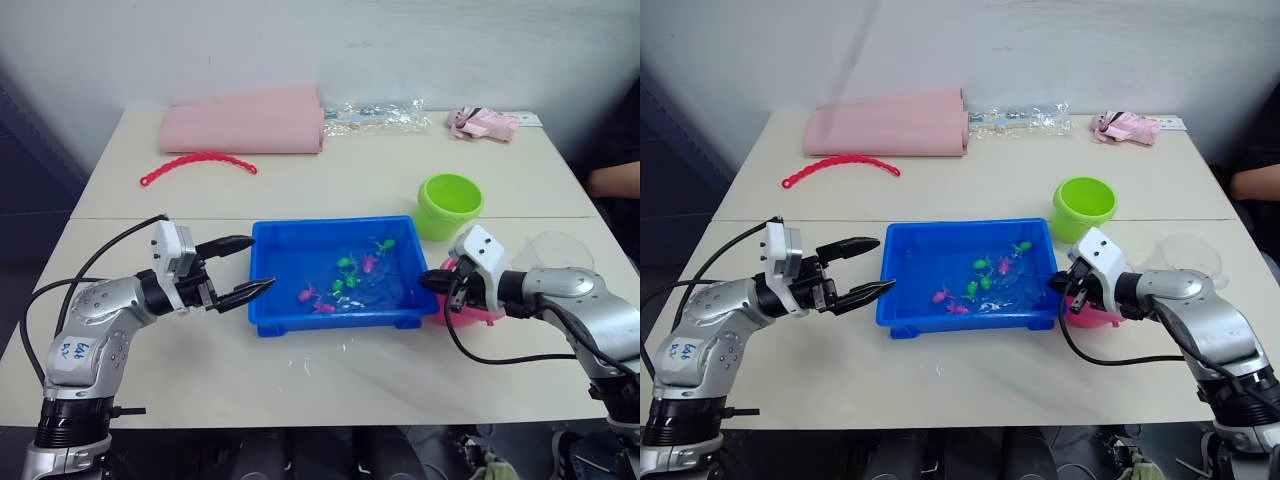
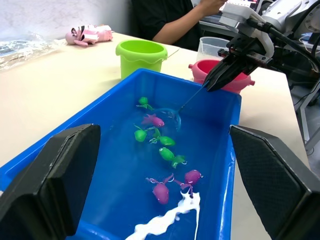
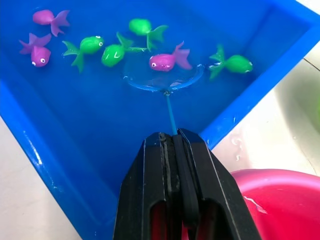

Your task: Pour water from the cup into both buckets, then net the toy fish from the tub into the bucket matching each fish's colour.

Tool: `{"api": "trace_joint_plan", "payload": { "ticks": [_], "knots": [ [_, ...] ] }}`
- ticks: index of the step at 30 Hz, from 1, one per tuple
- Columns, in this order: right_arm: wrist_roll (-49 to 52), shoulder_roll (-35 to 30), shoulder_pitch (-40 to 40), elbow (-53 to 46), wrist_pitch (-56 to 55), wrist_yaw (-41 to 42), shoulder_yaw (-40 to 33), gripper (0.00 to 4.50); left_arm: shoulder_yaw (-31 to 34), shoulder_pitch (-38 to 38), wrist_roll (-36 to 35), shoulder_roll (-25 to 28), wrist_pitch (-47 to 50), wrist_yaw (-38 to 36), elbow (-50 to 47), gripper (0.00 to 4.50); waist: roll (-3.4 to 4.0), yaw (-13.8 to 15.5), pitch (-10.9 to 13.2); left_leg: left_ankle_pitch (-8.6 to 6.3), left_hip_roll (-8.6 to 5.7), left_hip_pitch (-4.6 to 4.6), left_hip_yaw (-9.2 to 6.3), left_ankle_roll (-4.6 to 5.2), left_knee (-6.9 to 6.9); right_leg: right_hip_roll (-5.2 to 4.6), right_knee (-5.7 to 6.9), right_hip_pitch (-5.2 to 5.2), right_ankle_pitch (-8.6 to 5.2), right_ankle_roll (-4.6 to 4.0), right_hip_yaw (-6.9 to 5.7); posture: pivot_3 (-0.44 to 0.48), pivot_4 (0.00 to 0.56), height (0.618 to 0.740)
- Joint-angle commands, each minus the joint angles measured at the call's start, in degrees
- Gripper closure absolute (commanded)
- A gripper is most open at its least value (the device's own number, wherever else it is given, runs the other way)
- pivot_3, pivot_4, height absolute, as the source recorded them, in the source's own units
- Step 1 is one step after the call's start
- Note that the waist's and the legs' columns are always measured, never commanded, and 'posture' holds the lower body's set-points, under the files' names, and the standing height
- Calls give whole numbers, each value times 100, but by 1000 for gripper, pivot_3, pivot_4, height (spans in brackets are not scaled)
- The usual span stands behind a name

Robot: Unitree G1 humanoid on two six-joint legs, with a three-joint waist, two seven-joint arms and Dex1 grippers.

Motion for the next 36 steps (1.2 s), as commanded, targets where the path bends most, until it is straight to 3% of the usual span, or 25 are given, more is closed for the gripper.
{"api": "trace_joint_plan", "payload": {
  "ticks": [1, 13, 27, 36],
  "knots": [
    [-40, -6, 118, -124, -121, 88, -123, 4500, 28, -59, -50, 23, -109, -54, 9, 46, 0, 0, 0, 0, 0, 0, 0, 0, 0, 0, 0, 0, 0, 0, 0, 0, 150, 740],
    [-113, 58, 682, -173, -644, 70, -470, 4500, -16, -121, -37, 17, -158, -86, 81, 46, 0, 3, 0, 0, -1, 0, 1, 0, 1, 0, 1, 0, 0, 0, 1, 0, 150, 740],
    [-510, 720, 545, 400, -1627, -263, -444, 4500, -67, -356, -4, 62, -184, -221, 289, 46, -1, -2, 0, 2, -1, 4, 3, -1, 6, 3, 16, 0, 0, 0, 4, 0, 150, 740],
    [-76, 759, 1060, -80, -1801, -107, -975, 4500, -6, -313, -56, 135, -157, -298, 266, 46, -1, 15, -1, 2, -2, 3, 5, -1, 2, 2, 24, -3, 0, 0, 7, 0, 150, 740]
  ]
}}
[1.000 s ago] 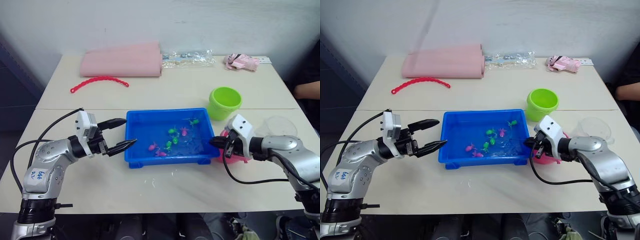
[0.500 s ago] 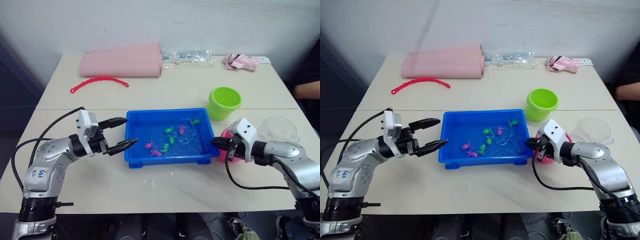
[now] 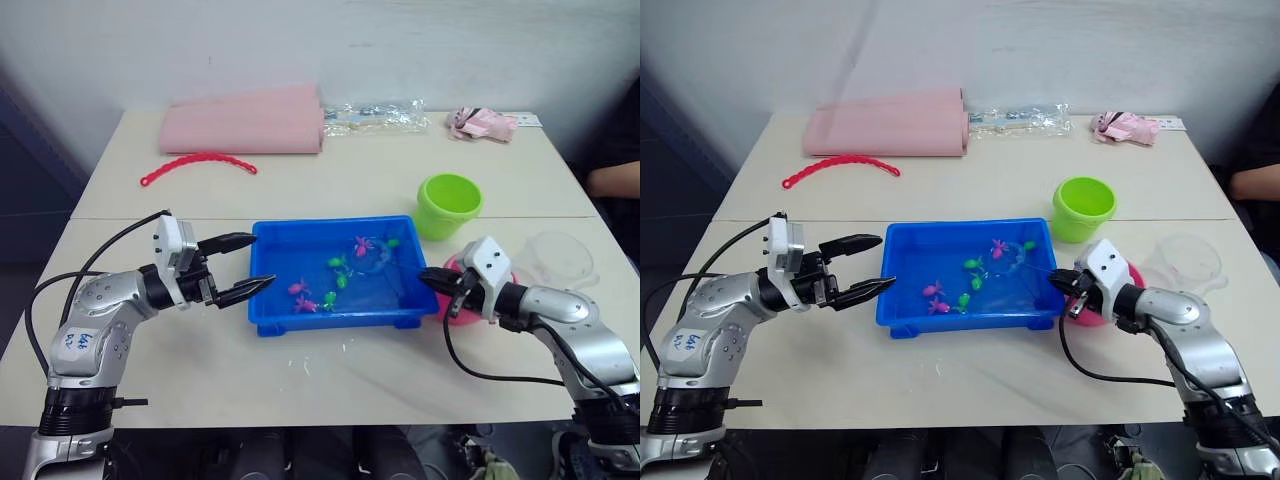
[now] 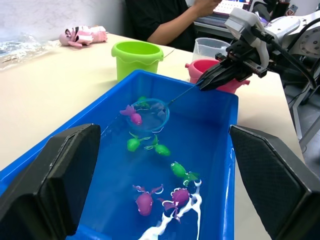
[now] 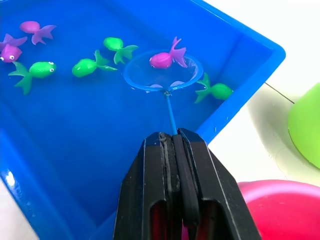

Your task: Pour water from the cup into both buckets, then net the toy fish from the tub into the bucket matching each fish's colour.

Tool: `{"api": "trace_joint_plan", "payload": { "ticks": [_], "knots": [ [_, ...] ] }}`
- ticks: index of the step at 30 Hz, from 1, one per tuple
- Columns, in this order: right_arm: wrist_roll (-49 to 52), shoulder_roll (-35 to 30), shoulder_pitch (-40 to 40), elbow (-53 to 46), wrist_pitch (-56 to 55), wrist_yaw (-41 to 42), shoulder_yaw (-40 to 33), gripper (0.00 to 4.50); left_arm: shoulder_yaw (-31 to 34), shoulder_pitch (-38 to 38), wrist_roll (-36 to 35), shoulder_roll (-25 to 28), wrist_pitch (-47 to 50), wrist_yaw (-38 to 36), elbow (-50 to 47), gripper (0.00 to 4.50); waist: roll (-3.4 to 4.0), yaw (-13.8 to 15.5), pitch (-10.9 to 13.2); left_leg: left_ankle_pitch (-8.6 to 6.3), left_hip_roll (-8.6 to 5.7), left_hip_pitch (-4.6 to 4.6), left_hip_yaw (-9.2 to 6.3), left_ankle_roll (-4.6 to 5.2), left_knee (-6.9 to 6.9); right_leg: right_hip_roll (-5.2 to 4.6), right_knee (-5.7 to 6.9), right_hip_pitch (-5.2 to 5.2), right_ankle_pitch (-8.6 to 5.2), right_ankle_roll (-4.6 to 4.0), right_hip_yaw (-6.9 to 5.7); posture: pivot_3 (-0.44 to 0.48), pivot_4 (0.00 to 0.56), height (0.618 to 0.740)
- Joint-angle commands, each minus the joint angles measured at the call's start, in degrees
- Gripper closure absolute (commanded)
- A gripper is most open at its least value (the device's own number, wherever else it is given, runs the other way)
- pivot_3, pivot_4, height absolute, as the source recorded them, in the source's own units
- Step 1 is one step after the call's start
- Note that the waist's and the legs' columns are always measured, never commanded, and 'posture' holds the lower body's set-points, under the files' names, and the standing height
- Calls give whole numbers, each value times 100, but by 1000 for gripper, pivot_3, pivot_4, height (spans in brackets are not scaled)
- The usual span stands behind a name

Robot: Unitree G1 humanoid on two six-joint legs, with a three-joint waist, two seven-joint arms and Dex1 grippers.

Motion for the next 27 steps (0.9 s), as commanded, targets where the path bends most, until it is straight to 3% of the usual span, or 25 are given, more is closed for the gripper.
{"api": "trace_joint_plan", "payload": {
  "ticks": [1, 9, 17, 27],
  "knots": [
    [462, -26, 321, -548, 3, 191, -522, 4500, 94, -31, -88, 84, -68, -69, -132, 46, 0, 1, 0, 0, -1, 0, 0, 0, 0, -1, 0, 0, 0, 0, 1, 0, 150, 740],
    [1244, -250, 1400, -1480, 167, 580, -1637, 4500, -8, -197, -372, 14, 140, -221, -167, 46, 0, -2, 0, 0, 1, 2, -1, 1, -3, 0, -2, 2, 0, 0, 2, 0, 150, 740],
    [1959, 16, 2537, -2472, 66, 532, -3101, 4500, -467, -799, -468, -349, 271, -438, 73, 46, 0, 42, 0, 1, -3, 5, -3, 2, -3, 0, -5, 5, 0, 0, 2, 0, 150, 740],
    [1789, 378, 4170, -2682, -379, 807, -5150, 4500, -1013, -1573, -248, -813, 21, -941, 894, 46, -1, 140, -2, 1, -5, 7, 2, 4, 1, 11, -7, 6, 1, 3, 10, 0, 150, 740]
  ]
}}
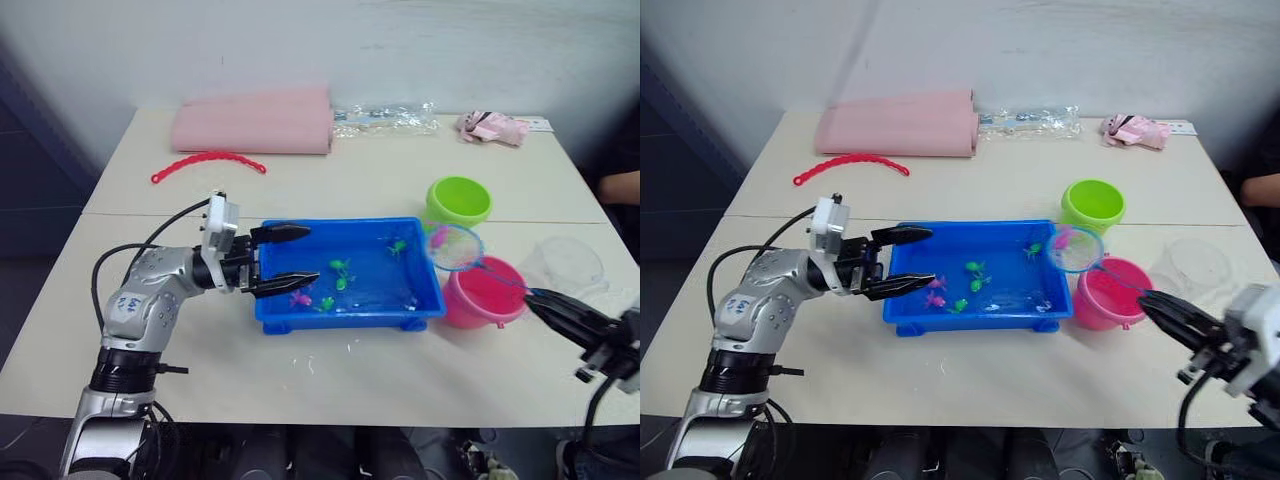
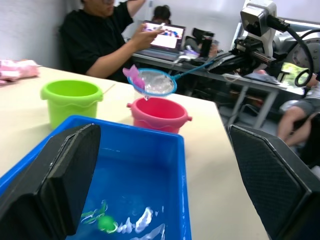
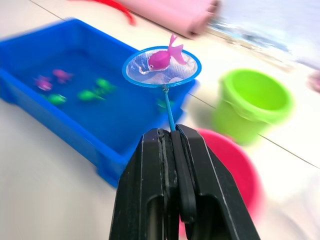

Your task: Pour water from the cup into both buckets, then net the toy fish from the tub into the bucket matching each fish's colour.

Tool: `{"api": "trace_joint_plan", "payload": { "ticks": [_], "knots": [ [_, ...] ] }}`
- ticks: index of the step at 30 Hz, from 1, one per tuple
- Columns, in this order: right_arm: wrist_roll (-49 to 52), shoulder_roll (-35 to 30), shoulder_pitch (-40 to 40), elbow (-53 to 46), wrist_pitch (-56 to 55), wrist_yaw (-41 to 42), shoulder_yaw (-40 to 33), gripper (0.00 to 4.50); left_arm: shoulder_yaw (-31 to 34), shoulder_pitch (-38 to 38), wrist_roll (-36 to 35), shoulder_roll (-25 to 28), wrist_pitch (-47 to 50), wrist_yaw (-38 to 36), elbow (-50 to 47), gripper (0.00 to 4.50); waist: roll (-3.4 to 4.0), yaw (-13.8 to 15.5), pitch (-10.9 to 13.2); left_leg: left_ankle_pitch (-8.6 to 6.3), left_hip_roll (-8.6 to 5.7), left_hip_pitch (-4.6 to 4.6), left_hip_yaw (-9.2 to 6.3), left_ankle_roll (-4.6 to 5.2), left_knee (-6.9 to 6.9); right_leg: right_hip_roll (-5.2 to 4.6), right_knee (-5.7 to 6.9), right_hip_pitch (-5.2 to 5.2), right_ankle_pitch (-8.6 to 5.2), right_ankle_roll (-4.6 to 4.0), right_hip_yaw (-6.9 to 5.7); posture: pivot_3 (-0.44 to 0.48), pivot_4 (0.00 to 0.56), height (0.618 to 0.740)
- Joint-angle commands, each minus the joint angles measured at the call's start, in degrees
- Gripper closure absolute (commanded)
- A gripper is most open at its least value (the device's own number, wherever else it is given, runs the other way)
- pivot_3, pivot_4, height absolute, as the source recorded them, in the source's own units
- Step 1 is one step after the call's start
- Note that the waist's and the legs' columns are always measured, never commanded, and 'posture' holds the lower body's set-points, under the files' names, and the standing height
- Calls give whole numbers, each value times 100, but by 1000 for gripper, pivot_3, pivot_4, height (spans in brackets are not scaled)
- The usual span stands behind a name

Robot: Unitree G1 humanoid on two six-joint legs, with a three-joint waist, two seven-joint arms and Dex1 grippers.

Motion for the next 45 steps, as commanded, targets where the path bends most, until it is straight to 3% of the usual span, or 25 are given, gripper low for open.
{"api": "trace_joint_plan", "payload": {
  "ticks": [1, 7, 17, 23, 31, 34, 37, 39, 40, 45],
  "knots": [
    [-240, 165, 588, 61, -523, 262, -879, 4500, -116, -313, 107, -126, -248, -282, 280, 46, 0, -2, 0, 0, 0, 0, 0, 0, -1, 1, 0, 0, 0, 0, 1, 0, 150, 740],
    [-1361, 181, 863, 700, -1890, 382, -839, 4500, -245, -483, 236, -288, -407, -481, 568, 46, 0, -24, 0, 0, 5, 9, 11, -2, -6, 11, -2, -3, 0, 0, 16, 0, 150, 740],
    [-3553, -238, 379, 2178, -5047, -155, -284, 4500, -269, -448, 295, -352, -387, -529, 478, 46, 1, -28, -1, 3, 4, 10, 13, -6, -3, 12, 0, -3, 0, 0, 21, 0, 150, 740],
    [-5261, -670, 165, 3080, -7154, -1178, -332, 4500, -230, -361, 288, -312, -353, -480, 357, 46, 1, -27, 0, 5, 5, 11, 12, -10, -2, 12, -1, -3, 0, 0, 22, 0, 150, 740],
    [-6344, -939, 54, 3668, -8097, -2347, -361, 4500, -203, -322, 259, -284, -293, -384, 211, 46, 1, -36, -1, 9, 6, 12, 12, -15, 0, 12, -1, -1, 0, 0, 24, 0, 150, 740],
    [-5686, -1017, 93, 3832, -7894, -2379, -90, 4500, -159, -274, 265, -228, -300, -377, 162, 46, 1, -50, 0, 10, 6, 13, 12, -16, 0, 12, 0, -1, 0, 0, 25, 0, 150, 740],
    [-3646, -1059, 315, 3387, -6888, -1831, 438, 4500, -31, -185, 266, -104, -352, -376, 133, 46, 1, -89, 0, 10, 11, 15, 8, -16, 0, 13, -1, 4, 0, -1, 23, 0, 150, 740],
    [-1513, -1149, 640, 2374, -5456, -1285, 765, 4500, 121, -42, 279, 40, -442, -387, 118, 46, 5, -117, 0, 10, 11, 15, 5, -16, -2, 12, 0, 4, -1, -1, 23, 0, 150, 740],
    [-925, -1253, 714, 2003, -4956, -1091, 812, 4500, 182, 24, 290, 90, -489, -358, 90, 46, 6, -122, 0, 11, 13, 15, -1, -15, -4, 9, -1, 7, -1, -2, 28, 0, 150, 740],
    [660, -2058, 104, 1097, -2841, -700, 1401, 4500, 627, 507, 322, 450, -626, -143, -117, 46, 1, -228, 2, 2, 16, 47, -17, -1, 1, -21, -13, 57, -1, -3, 25, 0, 150, 740]
  ]
}}
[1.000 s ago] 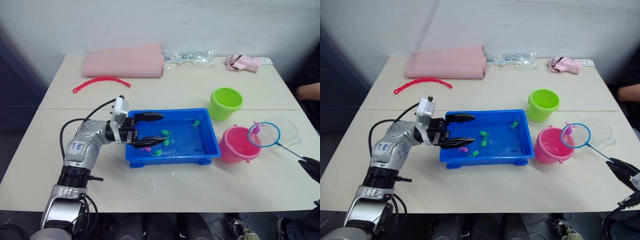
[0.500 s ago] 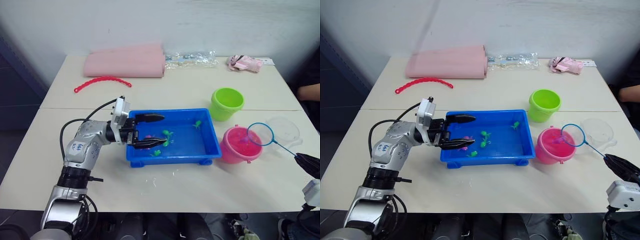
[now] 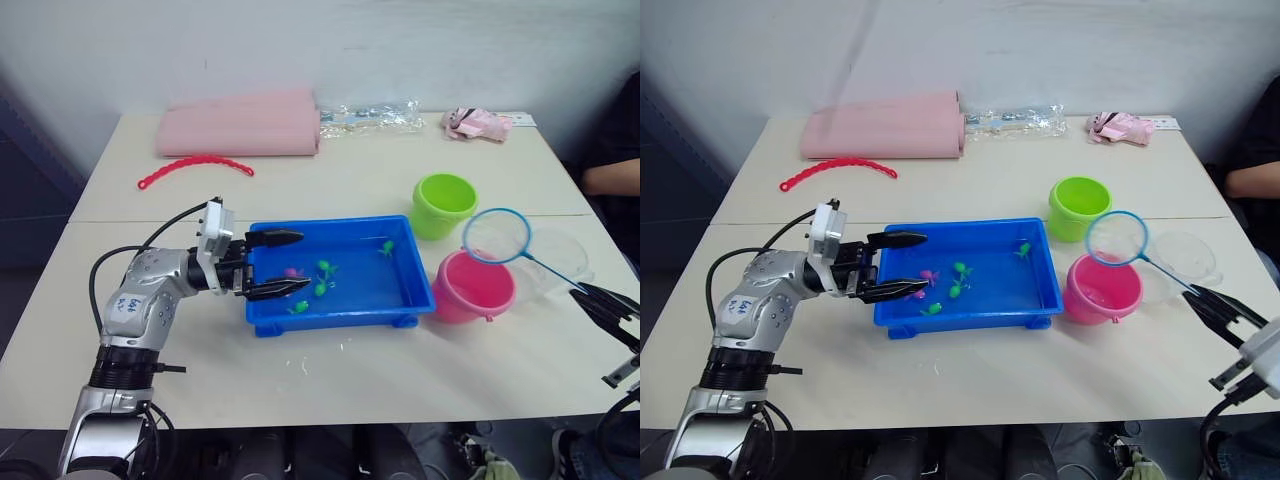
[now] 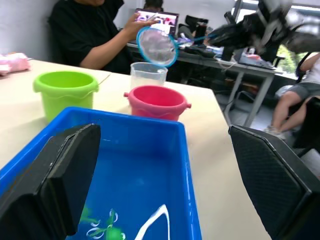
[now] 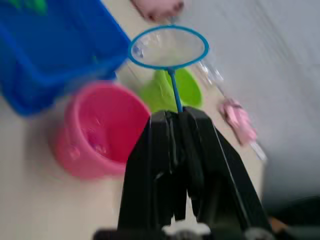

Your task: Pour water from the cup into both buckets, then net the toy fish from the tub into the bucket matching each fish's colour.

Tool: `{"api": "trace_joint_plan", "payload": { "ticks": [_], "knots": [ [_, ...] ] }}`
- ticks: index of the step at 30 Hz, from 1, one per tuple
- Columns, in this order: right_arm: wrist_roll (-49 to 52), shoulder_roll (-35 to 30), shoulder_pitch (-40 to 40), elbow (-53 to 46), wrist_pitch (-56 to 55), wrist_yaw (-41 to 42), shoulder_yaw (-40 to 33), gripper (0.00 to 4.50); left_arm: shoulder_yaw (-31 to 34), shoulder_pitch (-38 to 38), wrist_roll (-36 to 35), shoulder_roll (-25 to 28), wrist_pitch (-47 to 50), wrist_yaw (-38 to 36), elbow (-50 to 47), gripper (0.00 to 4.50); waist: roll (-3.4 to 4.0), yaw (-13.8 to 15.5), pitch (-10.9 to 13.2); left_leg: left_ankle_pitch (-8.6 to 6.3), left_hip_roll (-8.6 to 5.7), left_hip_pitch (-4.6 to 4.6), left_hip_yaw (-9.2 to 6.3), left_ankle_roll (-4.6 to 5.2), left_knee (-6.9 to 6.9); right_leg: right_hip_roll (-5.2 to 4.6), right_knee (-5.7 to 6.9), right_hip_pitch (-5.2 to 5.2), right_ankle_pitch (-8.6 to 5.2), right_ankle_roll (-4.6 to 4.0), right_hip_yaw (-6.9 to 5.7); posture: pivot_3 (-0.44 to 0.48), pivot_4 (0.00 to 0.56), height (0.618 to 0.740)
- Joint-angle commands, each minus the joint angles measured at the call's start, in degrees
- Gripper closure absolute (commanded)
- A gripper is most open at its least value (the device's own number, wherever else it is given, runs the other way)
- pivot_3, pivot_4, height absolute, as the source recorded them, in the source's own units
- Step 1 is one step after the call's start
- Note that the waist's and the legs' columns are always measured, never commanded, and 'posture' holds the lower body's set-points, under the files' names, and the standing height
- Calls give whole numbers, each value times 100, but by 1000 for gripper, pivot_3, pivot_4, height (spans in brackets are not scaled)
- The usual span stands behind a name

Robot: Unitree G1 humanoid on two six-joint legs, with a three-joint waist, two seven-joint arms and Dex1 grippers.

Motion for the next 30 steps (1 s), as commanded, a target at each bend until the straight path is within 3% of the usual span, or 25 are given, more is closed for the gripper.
{"api": "trace_joint_plan", "payload": {
  "ticks": [1, 3, 7, 13, 22, 30],
  "knots": [
    [963, -477, -684, -533, 1392, 194, 542, 4500, 511, 341, 22, 320, -152, 227, -355, 46, 0, -3, 0, -7, -2, 18, -9, 11, -8, -7, -10, 22, 0, 0, 1, 0, 150, 740],
    [1033, -669, -1388, -567, 2016, 130, 1142, 4500, 810, 642, -6, 523, -113, 381, -472, 46, 0, 0, 0, -24, 3, 33, -18, 22, -14, -6, -21, 40, -1, -2, 1, 0, 150, 740],
    [738, -414, -3289, -429, 3217, -9, 2742, 4500, 1475, 1428, -172, 829, 89, 659, -835, 46, 0, -7, 0, -25, 10, 28, -20, -11, -15, -6, -26, 31, -8, -15, -3, 0, 150, 740],
    [-583, 569, -5173, 242, 4022, -135, 4333, 4500, 1959, 2070, -332, 1046, 385, 969, -1297, 46, -1, 74, 0, -23, 5, -54, -24, -11, 12, -9, -22, -33, -8, -13, -16, 0, 150, 740],
    [-2281, 1437, -6216, 1542, 3104, 205, 5137, 4500, 1953, 2191, -306, 1183, 480, 1033, -1377, 46, -1, 34, 0, -17, -9, -60, 13, 2, 4, -1, -5, -64, 0, 1, -37, 0, 150, 740],
    [-3174, 1837, -6398, 2167, 2521, 392, 5358, 4500, 1776, 2039, -248, 1236, 487, 990, -1351, 46, -1, 4, 0, -15, -6, -57, 25, 0, 4, 5, 28, -72, 0, 1, -27, 0, 150, 740]
  ]
}}
